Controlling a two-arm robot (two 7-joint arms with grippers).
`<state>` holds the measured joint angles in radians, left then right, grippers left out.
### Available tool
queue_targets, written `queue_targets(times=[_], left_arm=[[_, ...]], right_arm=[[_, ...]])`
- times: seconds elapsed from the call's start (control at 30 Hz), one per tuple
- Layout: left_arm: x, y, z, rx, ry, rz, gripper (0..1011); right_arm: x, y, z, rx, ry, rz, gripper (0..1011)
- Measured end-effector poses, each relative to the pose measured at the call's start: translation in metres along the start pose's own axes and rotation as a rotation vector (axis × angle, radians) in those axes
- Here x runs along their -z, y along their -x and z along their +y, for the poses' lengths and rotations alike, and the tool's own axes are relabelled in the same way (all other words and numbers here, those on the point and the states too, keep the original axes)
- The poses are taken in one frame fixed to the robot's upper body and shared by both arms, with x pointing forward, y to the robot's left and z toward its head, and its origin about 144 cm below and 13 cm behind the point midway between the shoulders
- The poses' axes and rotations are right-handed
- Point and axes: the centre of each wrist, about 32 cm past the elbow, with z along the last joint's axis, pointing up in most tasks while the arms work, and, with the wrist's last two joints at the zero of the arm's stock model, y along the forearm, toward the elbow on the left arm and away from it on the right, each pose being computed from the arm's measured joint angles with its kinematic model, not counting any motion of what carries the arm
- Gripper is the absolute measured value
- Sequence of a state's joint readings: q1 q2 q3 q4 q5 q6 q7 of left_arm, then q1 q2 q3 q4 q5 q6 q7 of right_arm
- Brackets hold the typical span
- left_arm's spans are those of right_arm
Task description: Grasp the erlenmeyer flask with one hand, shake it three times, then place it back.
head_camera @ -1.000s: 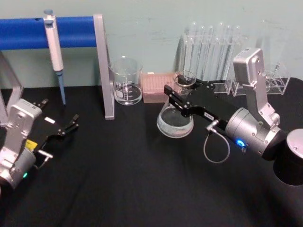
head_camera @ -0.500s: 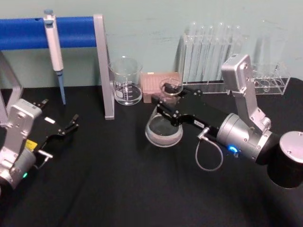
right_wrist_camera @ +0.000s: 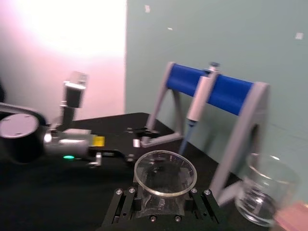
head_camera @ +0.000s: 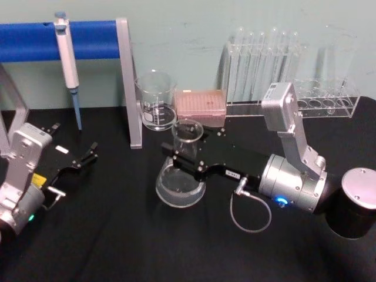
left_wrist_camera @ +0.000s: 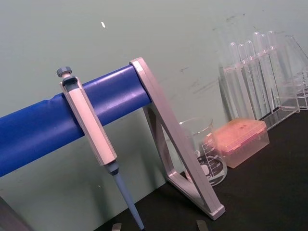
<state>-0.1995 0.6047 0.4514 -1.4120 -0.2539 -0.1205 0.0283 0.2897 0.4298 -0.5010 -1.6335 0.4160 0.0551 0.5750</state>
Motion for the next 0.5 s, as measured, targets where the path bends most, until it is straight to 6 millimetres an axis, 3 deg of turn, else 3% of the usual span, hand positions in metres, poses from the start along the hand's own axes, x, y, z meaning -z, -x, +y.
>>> queue_targets(times=[0.5], left_arm=[[0.0000,0.0000,0.0000,0.000,0.000,0.000,1001]], right_arm=[[0.0008,0.0049,0.0005,-0.204,-0.010,-0.023,456]])
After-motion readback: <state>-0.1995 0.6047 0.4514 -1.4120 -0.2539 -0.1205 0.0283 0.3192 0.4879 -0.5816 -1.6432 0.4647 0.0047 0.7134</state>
